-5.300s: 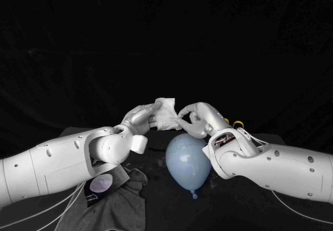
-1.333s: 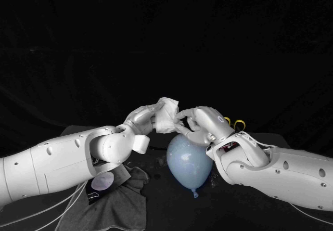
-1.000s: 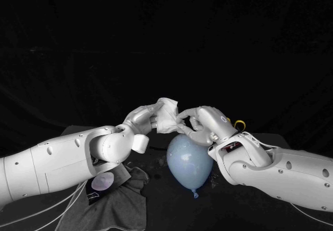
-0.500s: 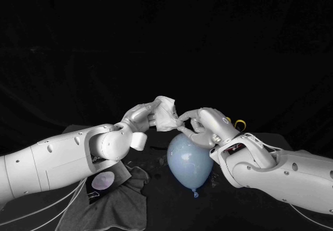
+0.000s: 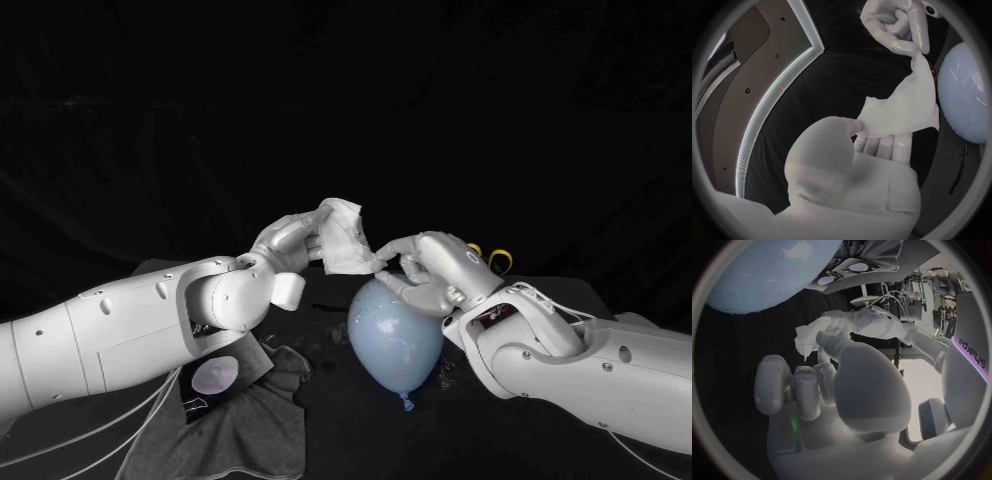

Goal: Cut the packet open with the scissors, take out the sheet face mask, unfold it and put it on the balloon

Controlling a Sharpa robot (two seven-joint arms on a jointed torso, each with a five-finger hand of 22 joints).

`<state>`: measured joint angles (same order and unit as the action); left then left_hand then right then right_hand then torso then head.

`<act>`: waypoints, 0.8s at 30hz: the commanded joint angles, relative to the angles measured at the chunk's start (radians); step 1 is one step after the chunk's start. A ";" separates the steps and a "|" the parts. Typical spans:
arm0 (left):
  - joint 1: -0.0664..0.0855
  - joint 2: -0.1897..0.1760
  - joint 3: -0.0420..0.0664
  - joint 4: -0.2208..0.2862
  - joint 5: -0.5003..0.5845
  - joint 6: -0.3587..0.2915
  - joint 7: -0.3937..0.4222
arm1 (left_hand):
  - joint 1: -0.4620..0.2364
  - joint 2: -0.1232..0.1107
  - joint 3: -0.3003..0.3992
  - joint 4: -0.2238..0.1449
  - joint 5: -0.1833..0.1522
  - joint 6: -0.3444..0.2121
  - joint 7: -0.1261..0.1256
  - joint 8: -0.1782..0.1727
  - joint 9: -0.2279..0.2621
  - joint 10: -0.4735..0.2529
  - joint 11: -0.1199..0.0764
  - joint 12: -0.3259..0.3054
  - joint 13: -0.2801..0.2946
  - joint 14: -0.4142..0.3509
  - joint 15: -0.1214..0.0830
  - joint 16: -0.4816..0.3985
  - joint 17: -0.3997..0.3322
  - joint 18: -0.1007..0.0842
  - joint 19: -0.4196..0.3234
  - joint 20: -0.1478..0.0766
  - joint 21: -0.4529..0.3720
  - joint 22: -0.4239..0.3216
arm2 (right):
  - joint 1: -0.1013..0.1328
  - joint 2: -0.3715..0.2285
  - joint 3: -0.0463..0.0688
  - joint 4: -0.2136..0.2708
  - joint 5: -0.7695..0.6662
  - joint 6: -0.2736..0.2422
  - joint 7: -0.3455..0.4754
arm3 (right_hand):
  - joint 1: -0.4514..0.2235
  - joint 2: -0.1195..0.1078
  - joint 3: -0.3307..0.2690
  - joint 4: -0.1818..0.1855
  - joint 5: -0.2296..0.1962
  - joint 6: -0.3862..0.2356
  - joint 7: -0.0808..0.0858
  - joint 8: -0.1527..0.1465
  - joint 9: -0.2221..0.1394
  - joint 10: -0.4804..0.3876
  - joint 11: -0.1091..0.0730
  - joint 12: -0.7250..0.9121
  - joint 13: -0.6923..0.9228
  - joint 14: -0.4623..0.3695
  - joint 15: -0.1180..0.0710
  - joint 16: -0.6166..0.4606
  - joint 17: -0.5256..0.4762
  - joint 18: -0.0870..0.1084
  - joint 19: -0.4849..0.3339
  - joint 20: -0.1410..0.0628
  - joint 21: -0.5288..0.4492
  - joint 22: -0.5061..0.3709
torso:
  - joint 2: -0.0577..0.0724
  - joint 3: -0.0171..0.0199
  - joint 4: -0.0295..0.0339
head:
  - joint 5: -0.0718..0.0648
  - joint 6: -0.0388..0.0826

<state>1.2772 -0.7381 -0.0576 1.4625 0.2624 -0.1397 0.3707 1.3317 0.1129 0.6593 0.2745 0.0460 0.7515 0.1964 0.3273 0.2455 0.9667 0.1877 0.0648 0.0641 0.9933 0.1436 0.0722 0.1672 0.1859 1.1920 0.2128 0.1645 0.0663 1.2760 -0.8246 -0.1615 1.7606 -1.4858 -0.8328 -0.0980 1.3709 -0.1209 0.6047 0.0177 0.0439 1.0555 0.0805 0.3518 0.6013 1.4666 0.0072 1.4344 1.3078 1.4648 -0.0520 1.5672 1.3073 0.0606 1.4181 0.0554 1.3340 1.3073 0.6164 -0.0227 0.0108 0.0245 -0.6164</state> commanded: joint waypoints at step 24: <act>0.028 0.029 0.010 -0.056 -0.011 0.037 -0.062 | 0.010 -0.006 -0.005 -0.004 0.003 0.002 0.041 0.017 0.005 0.015 0.000 0.003 0.001 -0.004 -0.003 0.000 0.000 -0.002 -0.014 0.009 -0.023 -0.004 | -0.012 -0.019 -0.001 0.019 -0.011 0.100 0.014 | -0.008 -0.006 0.006 -0.001 0.005 0.001 -0.002 0.008 0.003 0.051 -0.006 0.007 0.191 0.106 -0.006 0.004 0.263 -0.001 0.004 -0.002 0.003 0.098 | 0.000 -0.0002 0.0002 | 0.006 -0.004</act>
<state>1.3018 -0.7125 -0.0495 1.4071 0.2591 -0.1267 0.3224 1.3356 0.1088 0.6566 0.2718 0.0460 0.7514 0.1963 0.3407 0.2496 0.9744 0.1877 0.0648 0.0641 0.9932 0.1436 0.0722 0.1672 0.1850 1.1846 0.2200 0.1461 0.0642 1.2646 -0.8445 -0.1625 1.7799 -1.4858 -0.7670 -0.0850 1.3668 -0.1251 0.6045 0.0179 0.0438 1.0534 0.0786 0.3561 0.6026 1.4664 0.0072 1.4385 1.3072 1.4646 -0.0517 1.5673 1.3081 0.0603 1.4178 0.0556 1.3339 1.3079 0.6162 -0.0223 0.0108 0.0306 -0.6184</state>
